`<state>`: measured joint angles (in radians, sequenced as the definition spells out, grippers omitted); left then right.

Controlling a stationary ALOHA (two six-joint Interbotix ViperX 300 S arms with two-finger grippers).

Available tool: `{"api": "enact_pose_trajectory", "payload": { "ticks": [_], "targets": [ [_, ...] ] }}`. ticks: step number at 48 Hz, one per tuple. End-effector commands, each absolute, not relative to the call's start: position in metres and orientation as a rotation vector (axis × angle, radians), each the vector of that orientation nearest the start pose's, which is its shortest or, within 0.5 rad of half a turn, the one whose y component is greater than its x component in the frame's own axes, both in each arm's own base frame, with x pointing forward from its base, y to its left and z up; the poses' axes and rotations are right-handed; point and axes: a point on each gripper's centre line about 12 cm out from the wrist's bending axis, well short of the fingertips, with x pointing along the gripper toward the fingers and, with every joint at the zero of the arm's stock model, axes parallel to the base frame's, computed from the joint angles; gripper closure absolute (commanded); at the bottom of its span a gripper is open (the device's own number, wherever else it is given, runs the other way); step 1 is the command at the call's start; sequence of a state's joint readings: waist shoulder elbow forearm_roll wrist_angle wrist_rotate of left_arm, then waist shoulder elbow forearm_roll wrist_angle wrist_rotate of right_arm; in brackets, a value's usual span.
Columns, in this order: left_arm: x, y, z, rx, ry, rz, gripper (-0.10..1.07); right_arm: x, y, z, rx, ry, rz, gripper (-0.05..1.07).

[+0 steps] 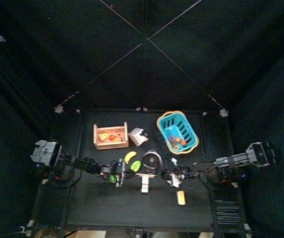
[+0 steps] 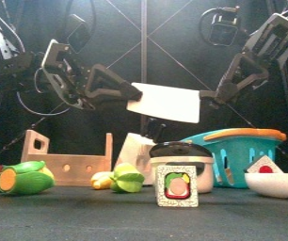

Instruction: Cut sushi piece

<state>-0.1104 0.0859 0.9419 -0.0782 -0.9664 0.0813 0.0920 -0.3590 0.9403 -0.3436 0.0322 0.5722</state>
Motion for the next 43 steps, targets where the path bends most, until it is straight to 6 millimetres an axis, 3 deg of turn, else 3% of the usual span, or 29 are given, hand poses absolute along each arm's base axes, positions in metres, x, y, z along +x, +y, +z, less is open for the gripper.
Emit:
{"api": "enact_pose_trajectory", "payload": {
  "ticks": [1,23,43],
  "targets": [
    [0.361,-0.031,0.163,0.039,0.037,-0.041,0.54,0.307,0.026,0.212,0.196,0.558,0.017,0.55],
    [0.358,-0.030,0.144,0.040,0.126,-0.043,0.54,0.305,0.027,0.205,0.192,0.586,0.016,0.55],
    [0.366,-0.031,0.116,0.007,0.215,0.002,0.54,0.313,0.029,0.180,0.187,0.670,0.009,0.55]
  ]
}}
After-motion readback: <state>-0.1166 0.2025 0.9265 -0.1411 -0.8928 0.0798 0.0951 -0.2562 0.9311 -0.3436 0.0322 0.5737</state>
